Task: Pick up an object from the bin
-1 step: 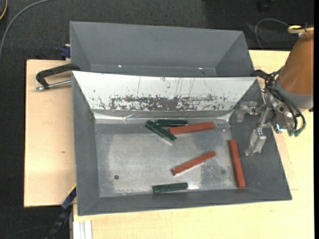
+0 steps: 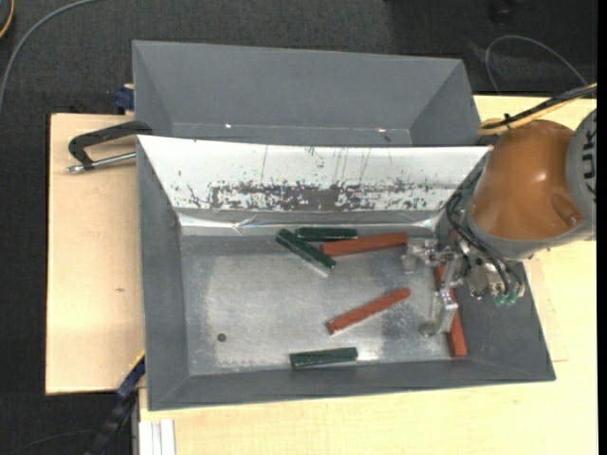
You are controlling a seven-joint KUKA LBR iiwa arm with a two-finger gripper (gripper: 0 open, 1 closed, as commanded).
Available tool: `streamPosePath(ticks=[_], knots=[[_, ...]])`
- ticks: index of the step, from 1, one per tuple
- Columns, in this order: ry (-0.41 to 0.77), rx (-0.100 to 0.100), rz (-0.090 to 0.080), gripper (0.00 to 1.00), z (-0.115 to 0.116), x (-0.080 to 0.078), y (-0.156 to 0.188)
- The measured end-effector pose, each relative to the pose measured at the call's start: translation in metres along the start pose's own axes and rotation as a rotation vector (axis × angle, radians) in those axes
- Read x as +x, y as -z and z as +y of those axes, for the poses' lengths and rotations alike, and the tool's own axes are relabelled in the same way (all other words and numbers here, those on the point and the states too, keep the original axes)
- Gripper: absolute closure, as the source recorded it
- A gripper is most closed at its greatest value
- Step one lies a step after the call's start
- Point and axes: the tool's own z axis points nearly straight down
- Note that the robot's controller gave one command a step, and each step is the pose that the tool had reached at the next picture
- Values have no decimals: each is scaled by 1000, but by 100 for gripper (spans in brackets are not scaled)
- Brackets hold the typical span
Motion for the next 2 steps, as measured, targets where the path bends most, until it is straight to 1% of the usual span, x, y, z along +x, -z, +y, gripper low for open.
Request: streamPosePath(ticks=[1, 2], knots=[[-67, 0, -2, 0, 37, -3, -56], [-69, 4, -8, 100, 34, -4, -53]])
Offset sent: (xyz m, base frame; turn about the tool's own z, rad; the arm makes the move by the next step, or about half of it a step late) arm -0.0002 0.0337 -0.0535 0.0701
